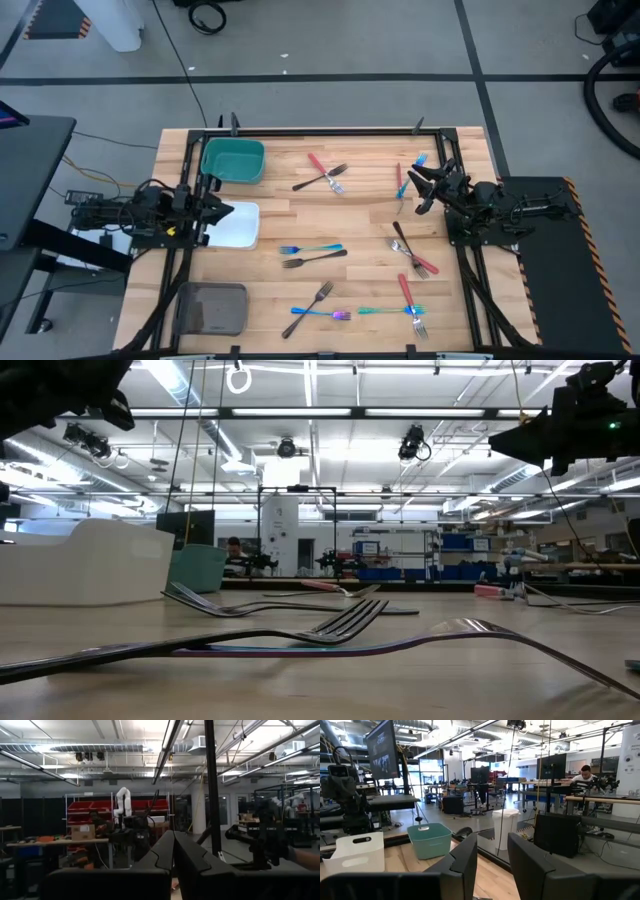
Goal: Sort silverware by color (type)
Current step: Put the blue fork into the white bin
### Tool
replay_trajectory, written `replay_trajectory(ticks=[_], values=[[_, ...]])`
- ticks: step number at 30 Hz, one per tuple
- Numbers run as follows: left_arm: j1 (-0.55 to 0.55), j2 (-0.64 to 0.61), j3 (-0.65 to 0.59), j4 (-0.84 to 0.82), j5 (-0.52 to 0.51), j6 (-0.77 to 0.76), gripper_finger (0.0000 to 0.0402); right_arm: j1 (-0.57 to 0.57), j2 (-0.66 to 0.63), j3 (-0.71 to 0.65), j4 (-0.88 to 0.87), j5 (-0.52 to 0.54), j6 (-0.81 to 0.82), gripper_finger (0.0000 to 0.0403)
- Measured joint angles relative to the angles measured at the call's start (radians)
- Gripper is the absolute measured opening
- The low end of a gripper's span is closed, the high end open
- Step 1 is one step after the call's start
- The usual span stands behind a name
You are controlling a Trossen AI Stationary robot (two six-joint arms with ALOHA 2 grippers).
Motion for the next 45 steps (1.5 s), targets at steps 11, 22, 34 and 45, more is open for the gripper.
replay_trajectory(ticks=[11,22,34,45], values=[[0.000,0.000,0.000,0.046,-0.037,-0.002,0.0021,0.000,0.000,0.000,0.000,0.000,0.001,0.0117],[0.000,0.007,0.000,-0.027,-0.075,-0.027,0.0021,0.000,0.000,0.000,0.000,0.008,0.001,0.0117],[0.000,0.142,0.000,-0.021,-0.074,0.051,0.0026,0.000,0.000,0.000,0.000,0.011,0.001,0.0117],[-0.001,0.297,0.000,0.140,-0.073,0.050,0.0121,0.000,0.000,0.000,0.000,0.011,0.001,0.0118]])
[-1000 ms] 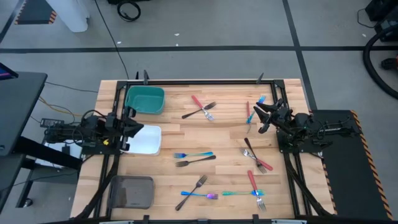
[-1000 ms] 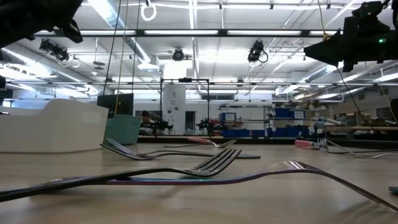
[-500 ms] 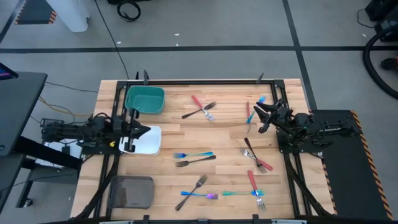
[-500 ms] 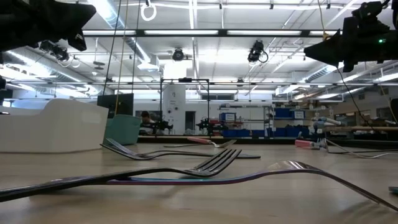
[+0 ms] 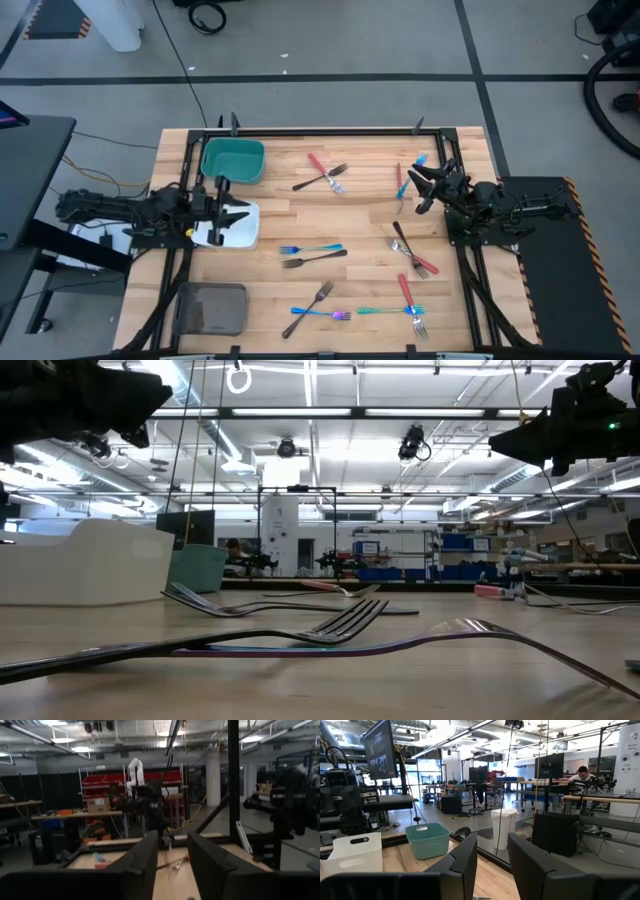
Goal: Sort silverware by color (type)
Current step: Put the blue fork into the white bin
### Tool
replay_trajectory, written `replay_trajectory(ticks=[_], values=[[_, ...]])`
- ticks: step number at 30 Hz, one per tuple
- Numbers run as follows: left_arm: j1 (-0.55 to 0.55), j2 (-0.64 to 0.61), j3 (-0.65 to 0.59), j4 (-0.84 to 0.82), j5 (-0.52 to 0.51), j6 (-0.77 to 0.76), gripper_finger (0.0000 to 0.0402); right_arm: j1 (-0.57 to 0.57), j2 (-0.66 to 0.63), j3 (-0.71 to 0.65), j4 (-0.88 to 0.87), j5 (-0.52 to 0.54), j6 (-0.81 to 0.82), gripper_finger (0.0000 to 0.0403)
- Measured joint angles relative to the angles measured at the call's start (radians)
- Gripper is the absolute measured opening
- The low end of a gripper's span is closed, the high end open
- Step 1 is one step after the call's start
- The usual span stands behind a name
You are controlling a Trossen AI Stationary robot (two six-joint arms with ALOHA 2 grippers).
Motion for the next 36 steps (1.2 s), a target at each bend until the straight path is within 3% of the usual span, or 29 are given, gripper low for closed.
replay_trajectory(ticks=[9,20,27,36], values=[[0.000,0.071,0.000,0.053,-0.001,-0.051,0.0177,0.000,0.000,0.000,0.000,0.000,-0.040,0.0118],[0.001,0.070,0.000,0.076,-0.006,-0.104,0.0172,0.000,0.000,0.000,0.032,-0.003,-0.044,0.0118],[0.001,0.070,0.000,0.111,-0.155,-0.162,0.0172,0.000,0.000,0.000,0.039,-0.056,-0.052,0.0118],[0.006,0.088,0.057,0.051,-0.168,-0.190,0.0172,0.000,0.000,0.000,0.085,-0.068,-0.053,0.0123]])
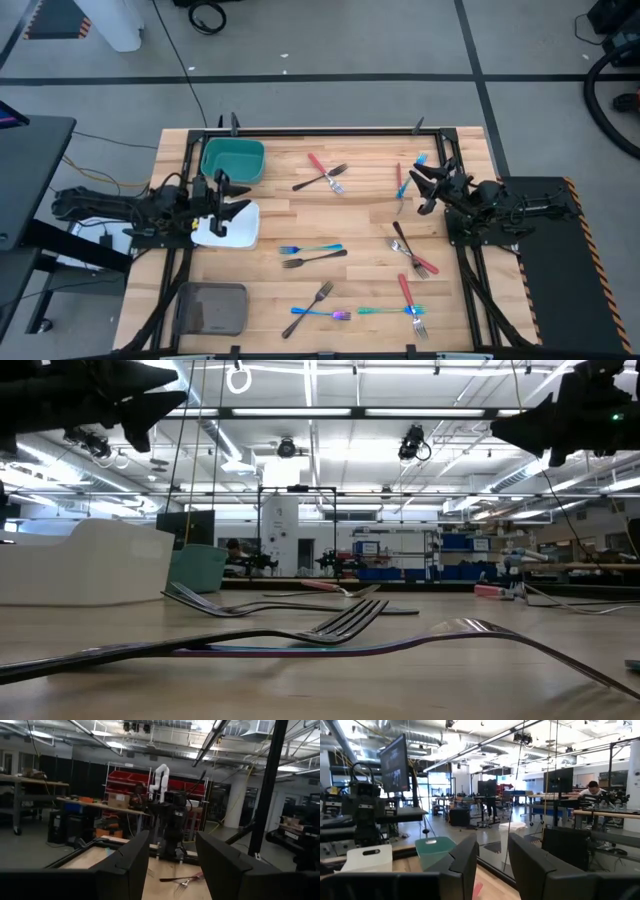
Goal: Sort silverware by color (type)
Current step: Put the blue fork into the white bin
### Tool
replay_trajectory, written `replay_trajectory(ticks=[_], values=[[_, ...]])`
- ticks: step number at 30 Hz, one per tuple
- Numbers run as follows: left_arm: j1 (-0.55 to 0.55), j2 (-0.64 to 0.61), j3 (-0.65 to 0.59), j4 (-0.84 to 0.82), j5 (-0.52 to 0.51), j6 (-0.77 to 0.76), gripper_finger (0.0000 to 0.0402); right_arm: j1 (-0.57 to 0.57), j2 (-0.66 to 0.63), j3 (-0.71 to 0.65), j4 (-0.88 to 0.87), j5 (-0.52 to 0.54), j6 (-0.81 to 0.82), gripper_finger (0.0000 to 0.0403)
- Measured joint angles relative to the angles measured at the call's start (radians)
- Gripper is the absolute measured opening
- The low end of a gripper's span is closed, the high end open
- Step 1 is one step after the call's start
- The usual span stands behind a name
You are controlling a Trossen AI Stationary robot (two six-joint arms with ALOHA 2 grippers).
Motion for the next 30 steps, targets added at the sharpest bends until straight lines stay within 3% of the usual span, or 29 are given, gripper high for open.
replay_trajectory(ticks=[7,16,21,30], values=[[0.052,0.153,0.205,-0.290,0.000,0.007,0.0172,0.000,0.000,0.000,0.017,-0.044,0.007,0.0145],[0.178,0.468,0.452,-0.356,0.006,0.028,0.0172,0.000,0.000,0.000,0.153,-0.014,-0.054,0.0150],[0.293,0.626,0.614,-0.441,0.113,0.062,0.0172,0.000,0.000,0.000,0.293,-0.005,-0.219,0.0151],[0.439,0.904,0.892,-0.614,0.267,0.092,0.0172,0.000,0.000,0.000,0.354,0.042,-0.226,0.0150]])
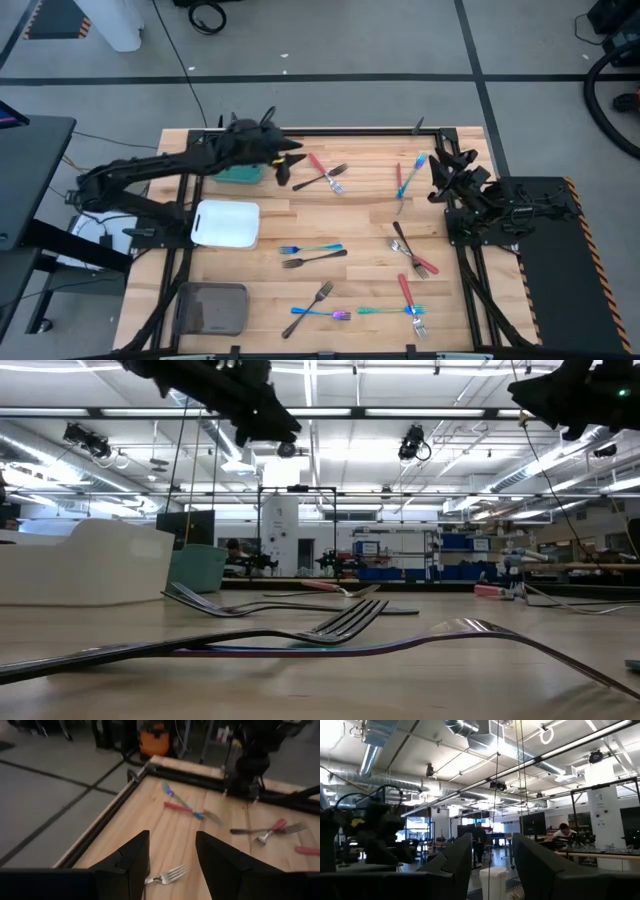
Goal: Sort silverware by color (type)
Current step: Put the blue fork into the white bin
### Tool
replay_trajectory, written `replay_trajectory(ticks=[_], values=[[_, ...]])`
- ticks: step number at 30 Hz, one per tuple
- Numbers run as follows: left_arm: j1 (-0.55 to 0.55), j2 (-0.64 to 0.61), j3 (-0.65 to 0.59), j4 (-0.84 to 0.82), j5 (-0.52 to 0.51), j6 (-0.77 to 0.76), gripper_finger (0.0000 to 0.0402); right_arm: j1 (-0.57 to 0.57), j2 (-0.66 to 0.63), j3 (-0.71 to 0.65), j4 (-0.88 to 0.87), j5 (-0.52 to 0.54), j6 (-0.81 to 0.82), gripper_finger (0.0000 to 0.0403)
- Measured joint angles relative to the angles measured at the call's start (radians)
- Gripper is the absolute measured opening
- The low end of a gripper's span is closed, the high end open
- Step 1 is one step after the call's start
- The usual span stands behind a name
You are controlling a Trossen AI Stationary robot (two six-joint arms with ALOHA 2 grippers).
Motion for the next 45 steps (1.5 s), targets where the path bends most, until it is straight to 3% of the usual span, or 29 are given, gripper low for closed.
replay_trajectory(ticks=[5,10,19,28,37,45], values=[[0.029,0.127,0.083,-0.025,0.055,0.003,0.0172,0.000,0.000,0.000,-0.003,0.004,0.059,0.0149],[0.002,0.180,0.090,-0.055,0.071,0.005,0.0172,0.000,0.000,0.000,-0.024,0.004,0.063,0.0150],[-0.166,0.180,0.091,-0.249,0.122,-0.011,0.0172,0.000,0.000,0.000,-0.059,0.026,0.062,0.0149],[-0.338,0.236,0.086,-0.252,0.121,-0.025,0.0172,0.001,0.000,0.000,-0.070,0.026,0.067,0.0149],[-0.396,0.355,0.086,-0.245,0.117,-0.065,0.0172,0.001,0.000,0.000,-0.073,0.030,0.047,0.0149],[-0.424,0.424,0.086,-0.259,0.117,-0.090,0.0172,0.001,0.000,0.000,0.026,0.033,-0.023,0.0149]])
